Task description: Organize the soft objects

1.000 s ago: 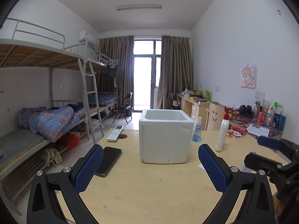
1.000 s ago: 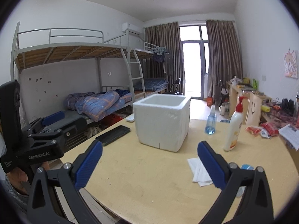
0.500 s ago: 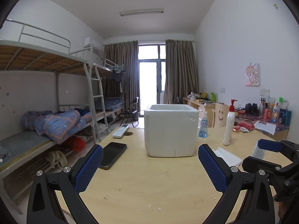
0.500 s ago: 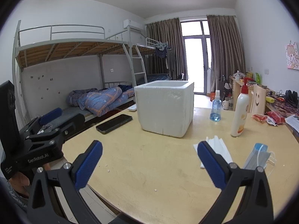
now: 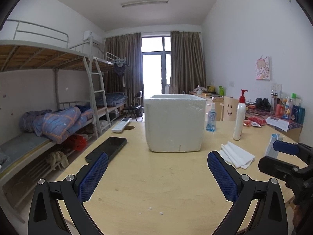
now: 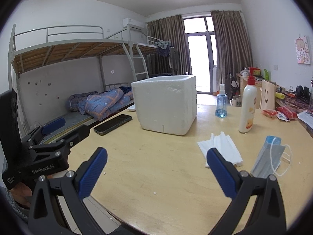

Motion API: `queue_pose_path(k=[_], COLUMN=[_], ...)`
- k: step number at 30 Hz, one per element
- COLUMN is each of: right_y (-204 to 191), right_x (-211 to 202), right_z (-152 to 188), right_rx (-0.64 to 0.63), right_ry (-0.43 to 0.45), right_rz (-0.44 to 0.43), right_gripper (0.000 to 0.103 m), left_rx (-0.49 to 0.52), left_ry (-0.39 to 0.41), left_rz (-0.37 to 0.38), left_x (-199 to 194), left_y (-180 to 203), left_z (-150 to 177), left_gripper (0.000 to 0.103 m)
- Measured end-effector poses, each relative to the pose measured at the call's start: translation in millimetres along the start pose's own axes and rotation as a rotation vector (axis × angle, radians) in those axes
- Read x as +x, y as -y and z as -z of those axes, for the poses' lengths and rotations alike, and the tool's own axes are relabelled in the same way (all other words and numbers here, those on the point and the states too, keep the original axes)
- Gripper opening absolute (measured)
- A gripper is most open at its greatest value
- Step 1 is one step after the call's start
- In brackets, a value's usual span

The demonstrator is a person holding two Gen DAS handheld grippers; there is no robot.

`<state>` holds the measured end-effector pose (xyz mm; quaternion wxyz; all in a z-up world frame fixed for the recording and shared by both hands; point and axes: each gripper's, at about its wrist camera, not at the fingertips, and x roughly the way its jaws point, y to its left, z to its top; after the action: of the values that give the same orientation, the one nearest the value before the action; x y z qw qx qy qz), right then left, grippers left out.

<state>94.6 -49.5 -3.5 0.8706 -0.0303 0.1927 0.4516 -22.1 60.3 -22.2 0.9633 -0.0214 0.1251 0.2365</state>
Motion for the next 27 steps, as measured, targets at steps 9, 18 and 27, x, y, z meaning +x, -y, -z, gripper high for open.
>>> queue_pose_path(k=[9,18,27], right_y=[32,76,105], right_x=[-19,-49,-66], right_z=[6,12,21], right_rx=[0.075,0.146,0.182], right_ry=[-0.002,-0.013,-0.019], right_rz=[0.111,0.272,0.349], right_gripper=[0.103,0.103,0.103], left_rx=[0.022,0.058,0.082], left_ry=[-0.018,-0.034,-0.066], left_rz=[0.096,0.221,0.309], left_x=[10,24,35], left_y=[32,77,113], left_z=[-6,-12,-12], left_gripper=[0.102,0.102,0.102])
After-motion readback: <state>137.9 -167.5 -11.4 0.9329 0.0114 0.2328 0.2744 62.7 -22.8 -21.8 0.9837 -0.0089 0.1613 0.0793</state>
